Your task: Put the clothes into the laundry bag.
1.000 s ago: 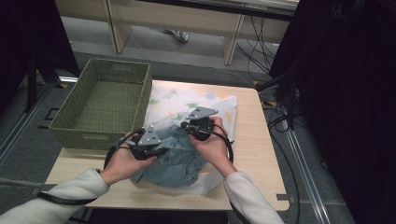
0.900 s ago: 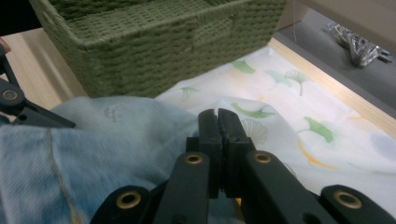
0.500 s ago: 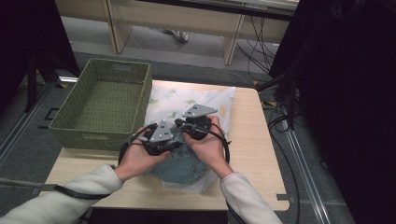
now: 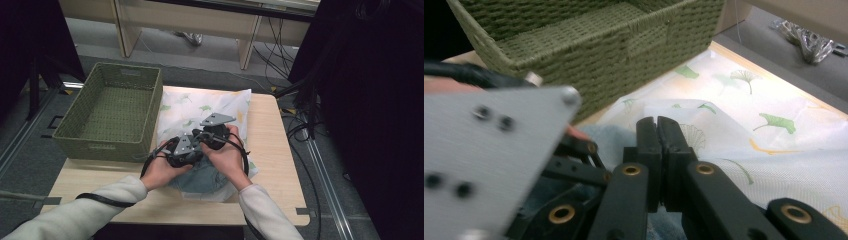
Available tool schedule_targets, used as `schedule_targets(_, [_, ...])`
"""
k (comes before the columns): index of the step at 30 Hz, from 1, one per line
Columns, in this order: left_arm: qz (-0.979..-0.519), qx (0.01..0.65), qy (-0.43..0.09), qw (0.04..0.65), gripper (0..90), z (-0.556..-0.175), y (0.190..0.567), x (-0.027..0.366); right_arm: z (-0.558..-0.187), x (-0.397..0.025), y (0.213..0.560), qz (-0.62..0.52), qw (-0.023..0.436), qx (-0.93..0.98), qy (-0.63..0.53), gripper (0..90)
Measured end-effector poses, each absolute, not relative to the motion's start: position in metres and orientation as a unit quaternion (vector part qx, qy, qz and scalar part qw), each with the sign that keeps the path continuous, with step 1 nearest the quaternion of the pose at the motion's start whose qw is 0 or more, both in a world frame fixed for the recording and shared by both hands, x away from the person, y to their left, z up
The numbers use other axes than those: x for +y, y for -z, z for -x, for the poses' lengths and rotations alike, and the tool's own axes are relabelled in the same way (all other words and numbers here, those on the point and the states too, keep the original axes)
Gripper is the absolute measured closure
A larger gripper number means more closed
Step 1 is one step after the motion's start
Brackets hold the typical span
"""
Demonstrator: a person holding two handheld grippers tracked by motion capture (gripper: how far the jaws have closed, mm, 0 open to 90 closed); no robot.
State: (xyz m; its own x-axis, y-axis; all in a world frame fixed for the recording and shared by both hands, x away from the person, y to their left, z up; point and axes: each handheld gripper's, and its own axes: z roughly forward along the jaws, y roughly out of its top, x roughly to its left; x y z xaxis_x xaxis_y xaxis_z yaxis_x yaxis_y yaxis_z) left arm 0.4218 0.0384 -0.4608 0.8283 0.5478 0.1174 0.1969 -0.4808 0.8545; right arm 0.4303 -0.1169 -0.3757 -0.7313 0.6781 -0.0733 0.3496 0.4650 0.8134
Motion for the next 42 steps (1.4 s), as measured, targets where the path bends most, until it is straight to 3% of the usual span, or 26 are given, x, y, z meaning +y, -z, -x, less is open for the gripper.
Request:
schedule_targets(3, [-0.845,0.208,-0.186,0.456,36.8,-0.414,0.448,0.049,-0.432,-0.121,0.377,-0.310,0.199,0.833,-0.413,90.0])
schedule_targets(7, [-0.846,0.194,-0.195,0.456,25.8,-0.398,0.427,0.074,-0.434,-0.127,0.376,-0.315,0.202,0.830,-0.412,90.0])
schedule_targets(11, [-0.853,0.201,-0.203,0.437,23.7,-0.383,0.422,0.103,-0.436,-0.128,0.377,-0.316,0.201,0.831,-0.411,90.0])
schedule_targets(18, [-0.882,0.218,-0.190,0.371,24.1,-0.390,0.457,0.114,-0.436,-0.125,0.378,-0.321,0.199,0.834,-0.403,90.0])
schedule_targets(22, [-0.892,0.230,-0.171,0.351,33.5,-0.402,0.472,0.109,-0.435,-0.124,0.380,-0.325,0.195,0.835,-0.398,90.0])
schedule_targets(34, [-0.900,0.265,-0.137,0.319,86.5,-0.417,0.485,0.105,-0.436,-0.127,0.382,-0.322,0.191,0.840,-0.392,90.0])
schedule_targets(38, [-0.886,0.281,-0.132,0.345,88.2,-0.414,0.475,0.110,-0.437,-0.128,0.383,-0.325,0.193,0.839,-0.391,90.0])
schedule_targets(42, [-0.854,0.293,-0.130,0.410,88.4,-0.408,0.449,0.113,-0.437,-0.128,0.381,-0.325,0.196,0.837,-0.394,90.0])
